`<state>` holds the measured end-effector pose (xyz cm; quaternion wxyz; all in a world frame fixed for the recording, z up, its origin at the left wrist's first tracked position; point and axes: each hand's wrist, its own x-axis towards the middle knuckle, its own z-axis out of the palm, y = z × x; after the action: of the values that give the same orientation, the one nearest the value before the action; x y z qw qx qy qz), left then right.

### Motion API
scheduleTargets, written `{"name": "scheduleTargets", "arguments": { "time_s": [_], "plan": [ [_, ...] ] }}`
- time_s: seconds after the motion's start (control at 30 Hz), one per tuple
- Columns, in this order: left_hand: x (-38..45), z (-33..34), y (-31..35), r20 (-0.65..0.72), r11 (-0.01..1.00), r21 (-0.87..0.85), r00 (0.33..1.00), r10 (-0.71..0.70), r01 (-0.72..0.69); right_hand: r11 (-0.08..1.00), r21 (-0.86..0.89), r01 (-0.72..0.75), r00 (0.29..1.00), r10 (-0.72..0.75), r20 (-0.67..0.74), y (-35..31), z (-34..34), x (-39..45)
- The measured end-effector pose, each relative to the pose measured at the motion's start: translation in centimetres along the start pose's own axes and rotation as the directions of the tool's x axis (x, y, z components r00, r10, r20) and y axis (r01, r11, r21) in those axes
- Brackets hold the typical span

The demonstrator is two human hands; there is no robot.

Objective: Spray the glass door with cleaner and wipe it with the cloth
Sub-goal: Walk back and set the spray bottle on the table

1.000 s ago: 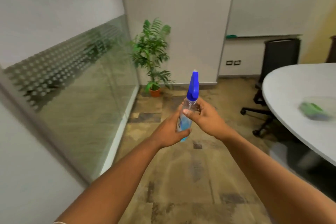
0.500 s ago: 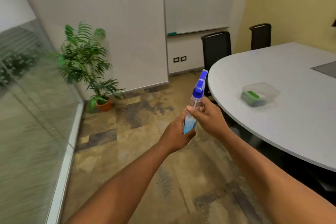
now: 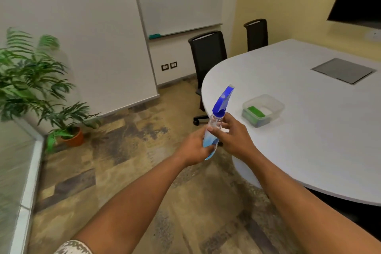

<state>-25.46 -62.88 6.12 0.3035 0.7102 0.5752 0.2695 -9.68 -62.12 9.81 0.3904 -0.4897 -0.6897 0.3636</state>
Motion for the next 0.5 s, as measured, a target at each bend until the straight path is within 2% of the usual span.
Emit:
{"name": "scheduleTargets", "arguments": {
  "time_s": [0.2,0.37,0.5],
  "plan": [
    [8.7,0.1,-1.4,0.165,0.994,-0.104,0.985,0.056,-0.039,0.998,-0.054,-0.021,0.998,0.024,0.059,3.5,-2.9,5.4],
    [15.9,0.3,-1.9,0.304,0.994,-0.082,0.948,0.096,-0.074,0.992,-0.092,-0.088,0.993,0.081,-0.082,4.8,-4.2,9.6],
    [21.0,1.0,-0.9,0.368,0.985,-0.058,0.914,0.171,-0.161,0.979,-0.114,-0.170,0.967,0.143,-0.210,6.4,-5.5,12.0]
  ]
}}
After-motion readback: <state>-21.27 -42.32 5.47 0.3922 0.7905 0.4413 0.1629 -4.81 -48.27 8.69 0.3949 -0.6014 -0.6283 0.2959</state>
